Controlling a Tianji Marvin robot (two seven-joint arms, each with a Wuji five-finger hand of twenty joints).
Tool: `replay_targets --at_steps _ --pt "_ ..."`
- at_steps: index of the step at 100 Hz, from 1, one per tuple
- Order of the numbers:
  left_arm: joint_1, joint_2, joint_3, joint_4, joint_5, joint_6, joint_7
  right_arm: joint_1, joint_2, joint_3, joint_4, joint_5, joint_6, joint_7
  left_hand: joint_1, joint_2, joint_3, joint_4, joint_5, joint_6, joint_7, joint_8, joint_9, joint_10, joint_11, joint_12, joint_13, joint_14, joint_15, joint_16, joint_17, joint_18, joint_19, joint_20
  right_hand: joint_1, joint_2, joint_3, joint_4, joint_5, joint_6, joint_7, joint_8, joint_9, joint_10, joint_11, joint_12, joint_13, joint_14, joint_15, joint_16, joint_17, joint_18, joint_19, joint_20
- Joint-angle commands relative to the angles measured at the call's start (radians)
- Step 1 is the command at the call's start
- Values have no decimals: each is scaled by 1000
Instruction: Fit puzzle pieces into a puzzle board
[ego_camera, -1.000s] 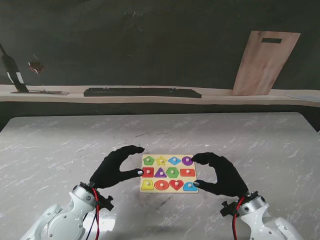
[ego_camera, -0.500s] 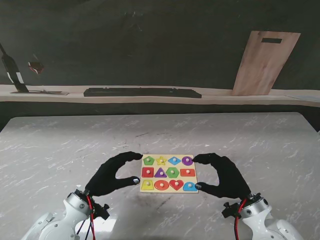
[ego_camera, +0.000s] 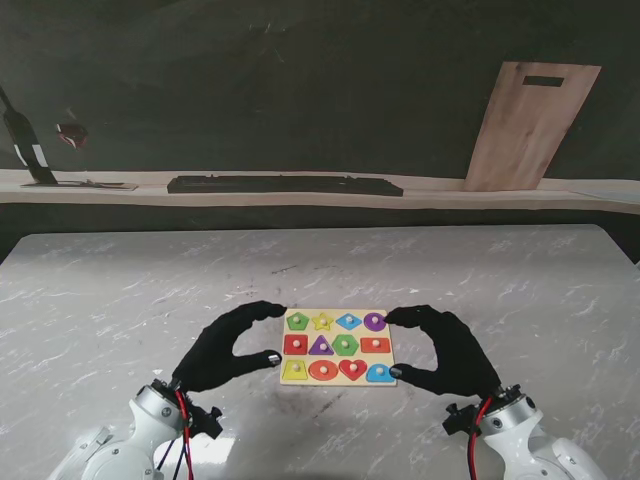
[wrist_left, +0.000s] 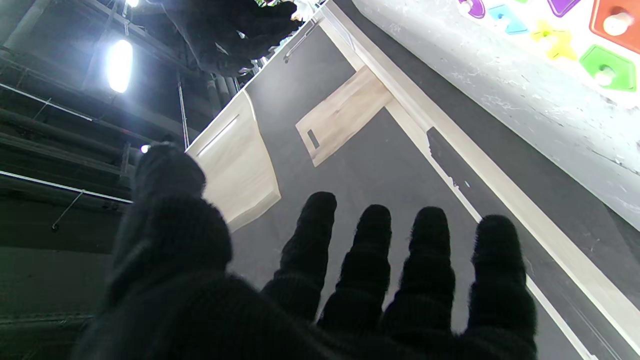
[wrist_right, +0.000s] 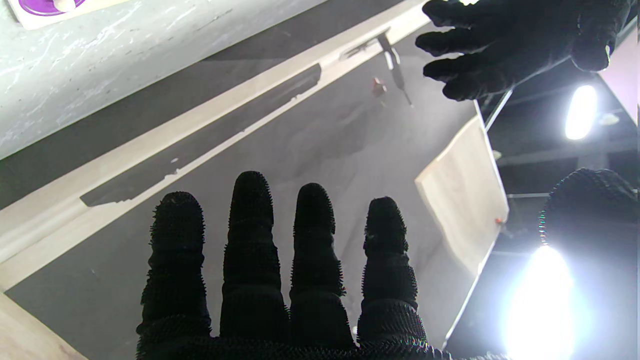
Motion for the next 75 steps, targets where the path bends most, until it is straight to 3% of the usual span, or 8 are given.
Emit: replay_targets --at_steps 1,75 --pt "4 -3 2 -9 0 4 2 -2 -3 -5 -1 2 -4 2 -13 -8 -1 35 -5 -36 -11 7 9 -35 -23 -6 2 -55 -19 3 -4 -46 -16 10 -24 0 4 -15 -29 -21 -20 -4 -32 -40 -1 -4 -2 -18 -2 0 -11 4 -3 17" --pt "3 -4 11 -9 0 25 5 5 -2 -7 2 19 -4 18 -5 -5 -2 34 6 -34 -10 10 12 -33 -21 -3 3 -51 -14 10 -3 -39 -20 38 -25 9 1 -18 -14 -19 -21 1 -28 -36 -2 -5 -4 -12 0 2 -14 5 -4 21"
